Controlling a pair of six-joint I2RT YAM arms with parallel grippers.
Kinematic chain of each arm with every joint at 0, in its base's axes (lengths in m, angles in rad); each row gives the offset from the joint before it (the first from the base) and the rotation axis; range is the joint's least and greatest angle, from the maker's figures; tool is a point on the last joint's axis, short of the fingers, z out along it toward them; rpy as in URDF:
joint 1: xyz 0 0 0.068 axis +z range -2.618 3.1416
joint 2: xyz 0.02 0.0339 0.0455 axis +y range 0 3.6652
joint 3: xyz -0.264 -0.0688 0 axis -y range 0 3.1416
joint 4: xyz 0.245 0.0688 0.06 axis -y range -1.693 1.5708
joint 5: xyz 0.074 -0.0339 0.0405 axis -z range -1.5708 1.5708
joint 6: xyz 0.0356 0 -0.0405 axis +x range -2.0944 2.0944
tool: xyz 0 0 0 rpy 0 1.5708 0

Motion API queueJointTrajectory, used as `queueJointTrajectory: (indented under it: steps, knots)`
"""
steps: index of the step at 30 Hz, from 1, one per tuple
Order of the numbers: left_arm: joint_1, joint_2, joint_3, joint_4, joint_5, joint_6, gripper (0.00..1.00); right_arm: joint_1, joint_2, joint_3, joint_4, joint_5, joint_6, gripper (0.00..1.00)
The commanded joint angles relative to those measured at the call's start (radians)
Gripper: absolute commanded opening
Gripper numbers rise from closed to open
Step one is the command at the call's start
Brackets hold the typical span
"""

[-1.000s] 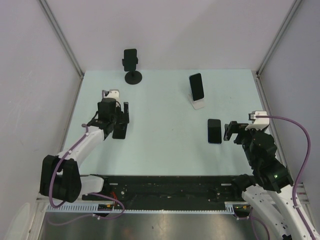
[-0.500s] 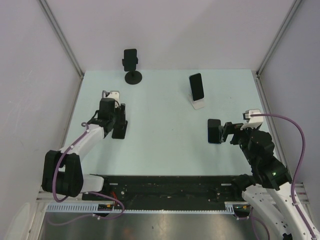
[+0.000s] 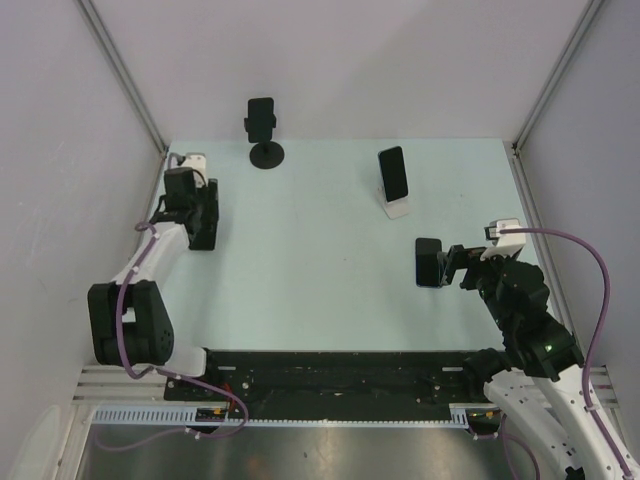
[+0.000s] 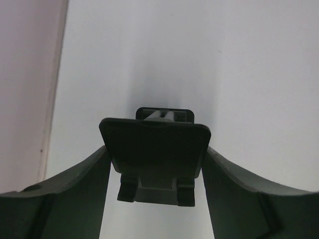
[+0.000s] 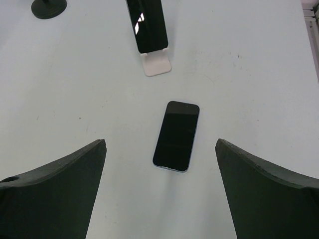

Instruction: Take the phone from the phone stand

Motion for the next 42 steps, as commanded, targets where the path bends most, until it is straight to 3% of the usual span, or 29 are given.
queueJointTrajectory:
  steps: [1, 6, 15, 28, 42]
  knots:
    - [0.105, 0.031, 0.114, 0.061, 0.072, 0.156, 0.47, 0.006, 0.007, 0.005, 0.029, -0.012, -0.018, 0.97]
    - [0.180, 0.085, 0.166, 0.069, 0.163, 0.254, 0.48, 0.006, 0.023, 0.005, 0.027, -0.008, -0.026, 0.96]
    - [0.314, 0.201, 0.248, 0.070, 0.309, 0.251, 0.51, 0.006, 0.060, 0.005, 0.033, -0.011, -0.033, 0.96]
    - [0.320, 0.258, 0.242, 0.069, 0.384, 0.339, 0.55, 0.007, 0.092, 0.005, 0.041, -0.006, -0.029, 0.96]
    - [0.320, 0.240, 0.185, 0.070, 0.408, 0.319, 0.77, 0.009, 0.087, 0.013, 0.041, -0.060, -0.023, 1.00]
